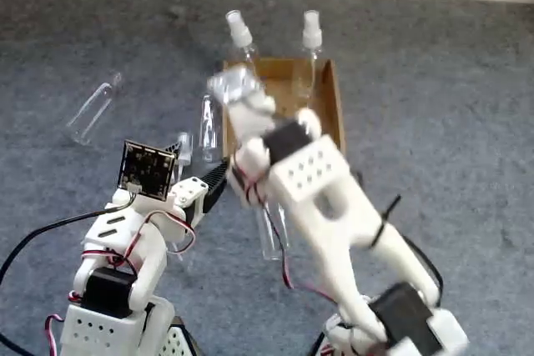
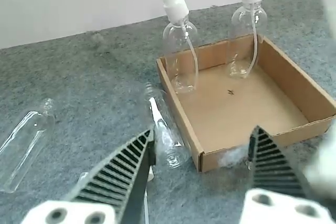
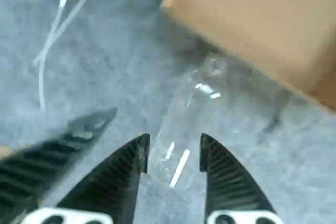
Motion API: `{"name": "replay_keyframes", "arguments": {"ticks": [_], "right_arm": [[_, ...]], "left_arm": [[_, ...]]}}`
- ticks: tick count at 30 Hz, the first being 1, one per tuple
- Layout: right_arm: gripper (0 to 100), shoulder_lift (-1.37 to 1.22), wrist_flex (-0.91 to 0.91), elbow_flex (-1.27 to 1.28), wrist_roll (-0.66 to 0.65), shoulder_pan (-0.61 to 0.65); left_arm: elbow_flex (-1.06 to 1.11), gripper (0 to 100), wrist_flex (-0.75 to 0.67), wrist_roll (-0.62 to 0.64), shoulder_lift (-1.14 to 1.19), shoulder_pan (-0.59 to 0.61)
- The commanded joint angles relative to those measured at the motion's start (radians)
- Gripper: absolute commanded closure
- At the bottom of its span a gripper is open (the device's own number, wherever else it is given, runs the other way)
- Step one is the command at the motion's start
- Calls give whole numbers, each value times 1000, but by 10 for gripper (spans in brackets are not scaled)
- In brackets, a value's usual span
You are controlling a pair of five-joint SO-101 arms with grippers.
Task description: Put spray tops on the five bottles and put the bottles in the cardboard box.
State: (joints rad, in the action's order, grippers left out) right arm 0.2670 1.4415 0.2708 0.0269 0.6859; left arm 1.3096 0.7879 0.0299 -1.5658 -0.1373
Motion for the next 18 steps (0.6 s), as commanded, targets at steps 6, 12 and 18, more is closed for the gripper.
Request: {"name": "replay_keyframes", "arguments": {"ticks": [6, 12, 18], "right_arm": [[720, 140, -219, 318, 15, 28], [721, 140, -349, 466, 21, 30], [743, 140, -493, 625, 23, 27]], "left_arm": [[-2, 759, -17, 0, -2, 12], [-19, 759, -17, 0, -1, 15], [-150, 759, -9, 0, 18, 133]]}}
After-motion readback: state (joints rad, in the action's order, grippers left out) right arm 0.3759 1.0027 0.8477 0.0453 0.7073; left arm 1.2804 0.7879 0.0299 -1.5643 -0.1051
